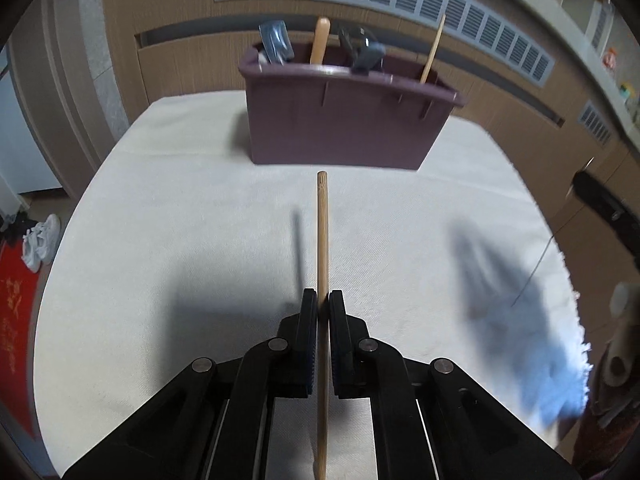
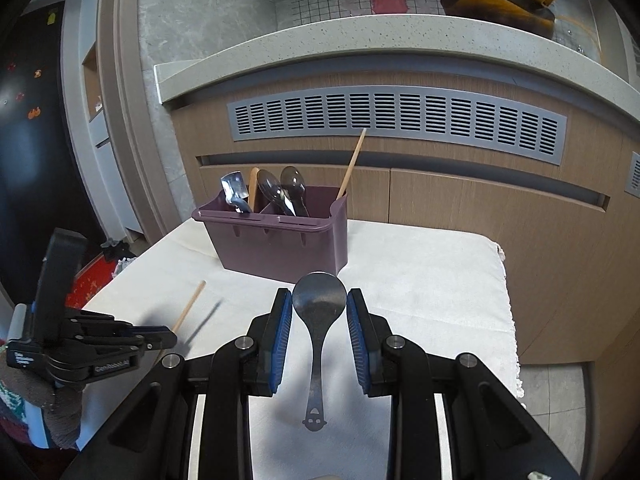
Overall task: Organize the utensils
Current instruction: 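Carry the chopstick with left gripper while right gripper carries metal spoon into caddy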
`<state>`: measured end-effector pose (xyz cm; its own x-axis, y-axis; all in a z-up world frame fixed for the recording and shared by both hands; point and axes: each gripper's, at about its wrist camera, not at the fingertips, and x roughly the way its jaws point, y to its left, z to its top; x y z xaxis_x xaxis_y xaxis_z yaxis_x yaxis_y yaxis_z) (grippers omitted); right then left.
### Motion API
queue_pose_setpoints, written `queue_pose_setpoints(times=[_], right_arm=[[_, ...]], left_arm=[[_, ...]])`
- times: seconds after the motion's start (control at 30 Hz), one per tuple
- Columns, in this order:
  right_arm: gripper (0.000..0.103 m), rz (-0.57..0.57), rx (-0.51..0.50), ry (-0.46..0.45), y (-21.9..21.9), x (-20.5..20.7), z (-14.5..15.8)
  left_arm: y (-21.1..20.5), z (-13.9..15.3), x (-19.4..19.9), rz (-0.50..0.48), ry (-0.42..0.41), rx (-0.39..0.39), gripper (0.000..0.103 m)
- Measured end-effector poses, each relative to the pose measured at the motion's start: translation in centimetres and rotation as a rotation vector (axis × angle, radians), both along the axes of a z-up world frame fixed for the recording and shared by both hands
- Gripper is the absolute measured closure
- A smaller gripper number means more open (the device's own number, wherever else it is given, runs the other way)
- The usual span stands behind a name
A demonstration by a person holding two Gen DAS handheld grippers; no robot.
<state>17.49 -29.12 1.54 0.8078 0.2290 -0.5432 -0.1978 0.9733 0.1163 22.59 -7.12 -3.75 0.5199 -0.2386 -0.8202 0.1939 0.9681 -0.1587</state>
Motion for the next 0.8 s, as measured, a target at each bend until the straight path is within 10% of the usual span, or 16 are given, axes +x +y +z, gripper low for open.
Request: queue_pose_setpoints(times=[0.43, 0.67, 0.8], right_arm=[[0.077, 0.004, 0.044, -0.034, 0.7, 0.3, 2.9], [0.077, -0.029, 0.006, -0.294, 1.3, 2.1, 13.1], [0.077, -0.060, 0.044, -0.362, 1.2, 5.3, 16.6]], left_arm=[[2.4, 7.2, 0.1, 0.001, -0.201, -0.207, 0.097], [3.2, 19.7, 1.6, 0.009, -0.623, -0.283, 0.097], [3.5, 22.2, 3.1, 0.090, -0.814, -0.280, 0.097]])
